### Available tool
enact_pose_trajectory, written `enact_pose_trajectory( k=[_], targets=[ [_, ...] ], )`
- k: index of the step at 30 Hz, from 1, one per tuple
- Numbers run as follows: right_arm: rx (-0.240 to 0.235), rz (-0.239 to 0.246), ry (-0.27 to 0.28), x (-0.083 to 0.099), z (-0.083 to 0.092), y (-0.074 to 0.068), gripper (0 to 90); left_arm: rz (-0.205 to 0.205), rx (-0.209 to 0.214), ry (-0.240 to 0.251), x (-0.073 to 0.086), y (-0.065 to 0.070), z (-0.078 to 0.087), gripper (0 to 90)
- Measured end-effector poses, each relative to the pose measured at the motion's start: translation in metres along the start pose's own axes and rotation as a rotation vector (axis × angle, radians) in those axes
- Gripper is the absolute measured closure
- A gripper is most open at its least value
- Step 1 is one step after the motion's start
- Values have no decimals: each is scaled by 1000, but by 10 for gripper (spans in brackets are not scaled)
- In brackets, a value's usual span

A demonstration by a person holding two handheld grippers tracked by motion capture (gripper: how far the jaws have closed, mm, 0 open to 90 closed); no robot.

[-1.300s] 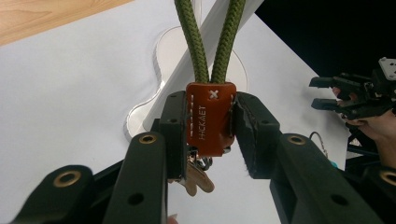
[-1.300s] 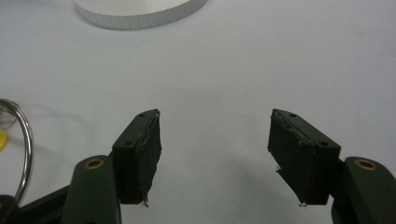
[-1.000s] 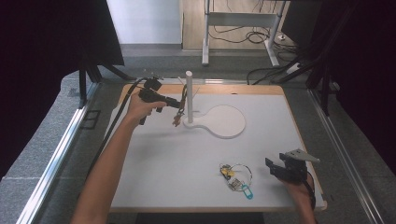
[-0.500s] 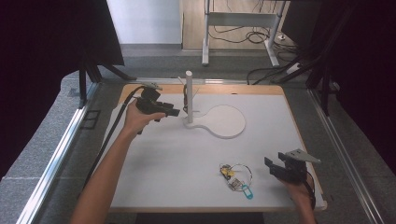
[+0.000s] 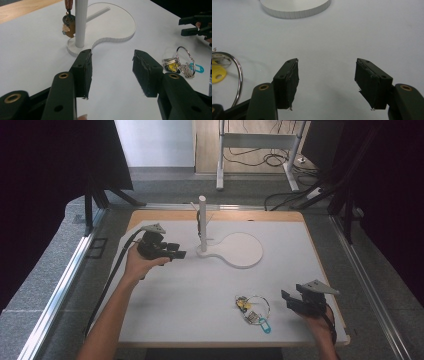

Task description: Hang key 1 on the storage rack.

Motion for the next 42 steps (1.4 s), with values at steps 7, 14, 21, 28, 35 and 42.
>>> enact_pose_trajectory(
  k=[7, 14, 21, 28, 35, 42],
  targets=[
    [-2, 3, -2, 0, 0, 0, 358, -14, -10, 2, 8, 5, 5, 477],
    [-1, 5, -1, 0, 0, 0, 358, -23, -13, 2, 11, 8, 8, 472],
    [-1, 5, -2, 0, -1, 0, 358, -37, -16, -9, 16, 12, 10, 469],
    [-2, 7, -1, -1, 0, 0, 358, -51, -23, -24, 25, 17, 13, 467],
    [-6, 9, 9, -4, 3, 0, 359, -54, -33, -36, 42, 23, 17, 450],
    [-6, 14, 7, -4, 2, -1, 359, -45, -34, -48, 62, 26, 15, 446]
  ],
)
Point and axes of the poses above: each handheld gripper's, and its own axes: z roughly backward along the jaws, x roughly out of its underside, y roughly to its right, the point moved 3 cm from there along -z, roughly forward along the jaws, and after that the axes turned 3 degrees about -x, right-handed, at the moved point
